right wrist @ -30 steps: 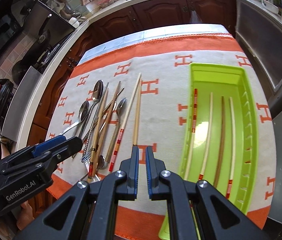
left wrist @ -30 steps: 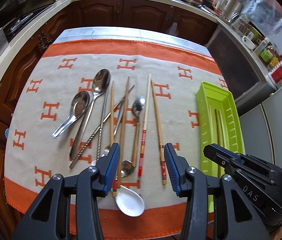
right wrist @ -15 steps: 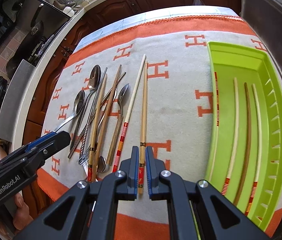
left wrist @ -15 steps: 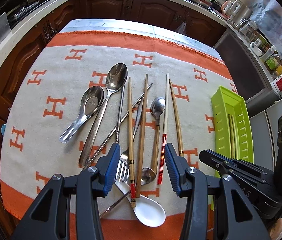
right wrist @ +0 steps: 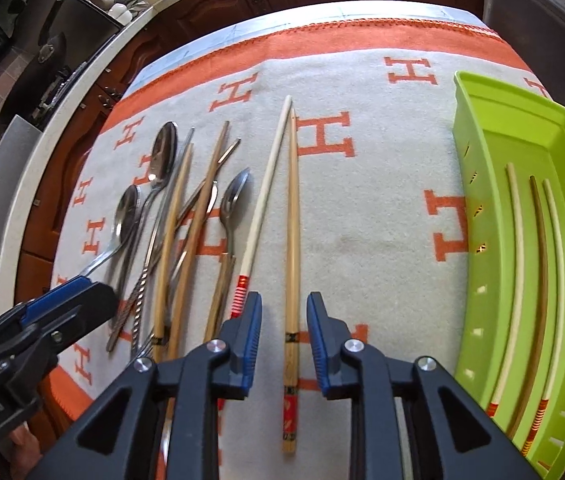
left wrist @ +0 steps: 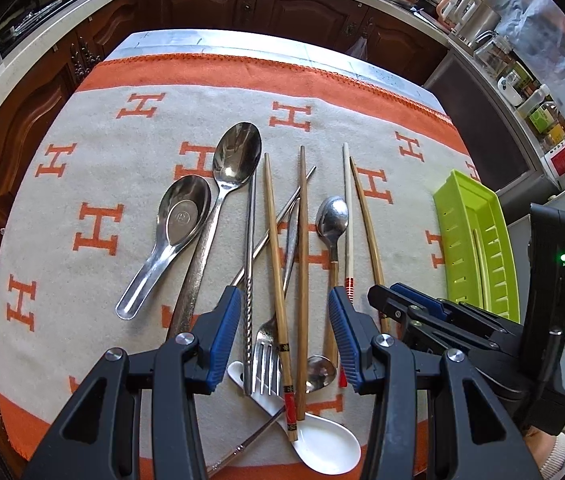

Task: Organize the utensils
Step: 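Grasp a plain wooden chopstick with the right tool while the left tool grasps a white chopstick, then carry both chopsticks into the green tray and open both tools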

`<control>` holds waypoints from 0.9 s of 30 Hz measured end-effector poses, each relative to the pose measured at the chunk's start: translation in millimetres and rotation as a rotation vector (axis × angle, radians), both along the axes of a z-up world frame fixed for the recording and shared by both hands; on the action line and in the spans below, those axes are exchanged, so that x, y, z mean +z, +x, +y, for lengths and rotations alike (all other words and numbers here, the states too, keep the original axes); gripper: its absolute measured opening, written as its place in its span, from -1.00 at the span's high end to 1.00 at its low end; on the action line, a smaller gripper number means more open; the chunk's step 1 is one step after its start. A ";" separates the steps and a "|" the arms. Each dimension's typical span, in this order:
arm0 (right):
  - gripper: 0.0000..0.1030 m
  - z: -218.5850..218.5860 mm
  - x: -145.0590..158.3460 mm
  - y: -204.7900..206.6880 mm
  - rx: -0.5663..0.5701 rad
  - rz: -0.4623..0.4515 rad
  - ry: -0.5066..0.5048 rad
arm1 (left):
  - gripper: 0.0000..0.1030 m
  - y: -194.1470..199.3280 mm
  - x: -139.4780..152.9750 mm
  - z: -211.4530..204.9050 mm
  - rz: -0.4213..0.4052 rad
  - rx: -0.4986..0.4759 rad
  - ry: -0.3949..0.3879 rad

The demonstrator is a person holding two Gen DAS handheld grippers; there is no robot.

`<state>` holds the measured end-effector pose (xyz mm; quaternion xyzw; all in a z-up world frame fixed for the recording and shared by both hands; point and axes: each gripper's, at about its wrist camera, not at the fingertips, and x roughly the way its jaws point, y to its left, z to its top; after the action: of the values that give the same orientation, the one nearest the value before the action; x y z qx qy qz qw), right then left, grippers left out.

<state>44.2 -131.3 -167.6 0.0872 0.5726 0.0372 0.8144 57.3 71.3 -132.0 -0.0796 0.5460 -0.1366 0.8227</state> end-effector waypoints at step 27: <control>0.87 -30.3 26.0 -23.2 -0.124 -0.187 0.043 | 0.75 12.8 -7.0 -38.2 -0.028 -0.097 -0.128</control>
<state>21.0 -161.6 -141.6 0.1361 0.4868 0.0072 0.8628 70.2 33.1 -139.0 -0.1037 0.5280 -0.2120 0.8158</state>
